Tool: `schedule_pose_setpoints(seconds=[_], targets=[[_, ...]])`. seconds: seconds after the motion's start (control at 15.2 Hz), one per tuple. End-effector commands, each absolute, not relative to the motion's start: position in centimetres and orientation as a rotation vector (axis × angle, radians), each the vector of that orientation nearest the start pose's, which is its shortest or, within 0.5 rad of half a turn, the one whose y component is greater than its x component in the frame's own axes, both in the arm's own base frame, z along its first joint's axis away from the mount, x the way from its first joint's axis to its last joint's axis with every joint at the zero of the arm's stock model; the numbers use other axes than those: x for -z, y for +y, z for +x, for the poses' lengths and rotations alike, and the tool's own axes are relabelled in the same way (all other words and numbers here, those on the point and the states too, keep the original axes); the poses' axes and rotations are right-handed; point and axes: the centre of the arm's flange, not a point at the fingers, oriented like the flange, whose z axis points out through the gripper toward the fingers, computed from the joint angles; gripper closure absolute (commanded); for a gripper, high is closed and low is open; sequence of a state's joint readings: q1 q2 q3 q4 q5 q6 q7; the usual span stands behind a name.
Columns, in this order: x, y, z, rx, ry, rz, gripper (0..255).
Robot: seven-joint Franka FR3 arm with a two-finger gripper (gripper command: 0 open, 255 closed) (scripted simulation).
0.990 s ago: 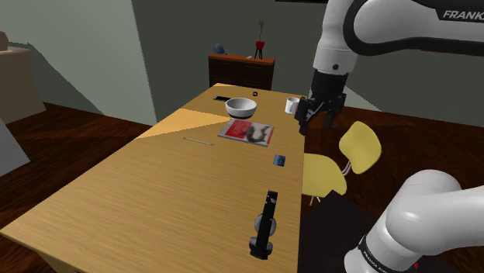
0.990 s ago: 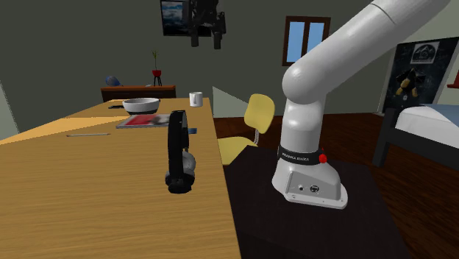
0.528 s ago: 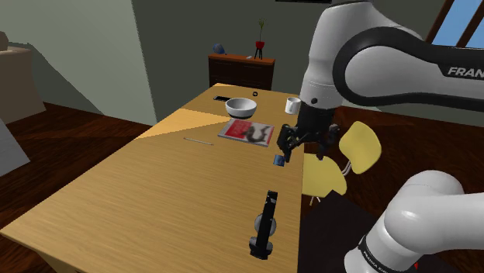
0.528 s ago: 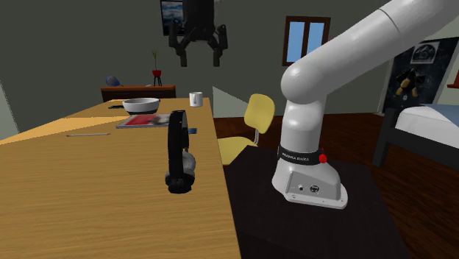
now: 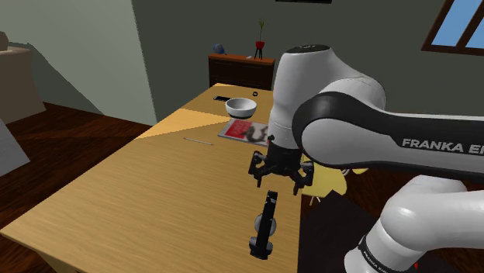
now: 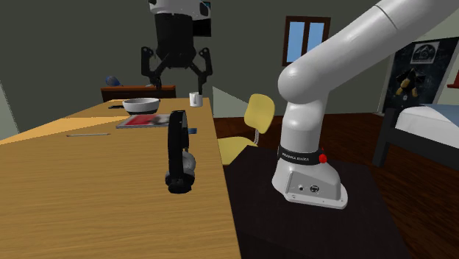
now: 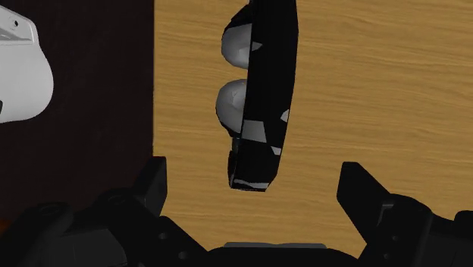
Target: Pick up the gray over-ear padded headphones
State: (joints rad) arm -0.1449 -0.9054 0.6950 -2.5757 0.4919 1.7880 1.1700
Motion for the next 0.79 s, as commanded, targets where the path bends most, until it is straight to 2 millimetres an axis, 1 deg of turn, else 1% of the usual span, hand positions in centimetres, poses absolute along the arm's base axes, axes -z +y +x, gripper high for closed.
schedule_pose_setpoints(seconds=[0.0,0.4,0.46,0.59,0.66,0.73], targets=[[-46.0,23.3,26.4,0.077,1.524,-2.774,0],[-42.9,23.3,26.4,0.077,1.524,-2.774,0],[-42.0,23.3,26.4,0.077,1.524,-2.774,0],[-42.0,23.3,26.4,0.077,1.524,-2.774,0],[-42.1,23.3,26.3,0.077,1.524,-2.774,255],[-42.0,23.3,26.3,0.077,1.524,-2.774,255]])
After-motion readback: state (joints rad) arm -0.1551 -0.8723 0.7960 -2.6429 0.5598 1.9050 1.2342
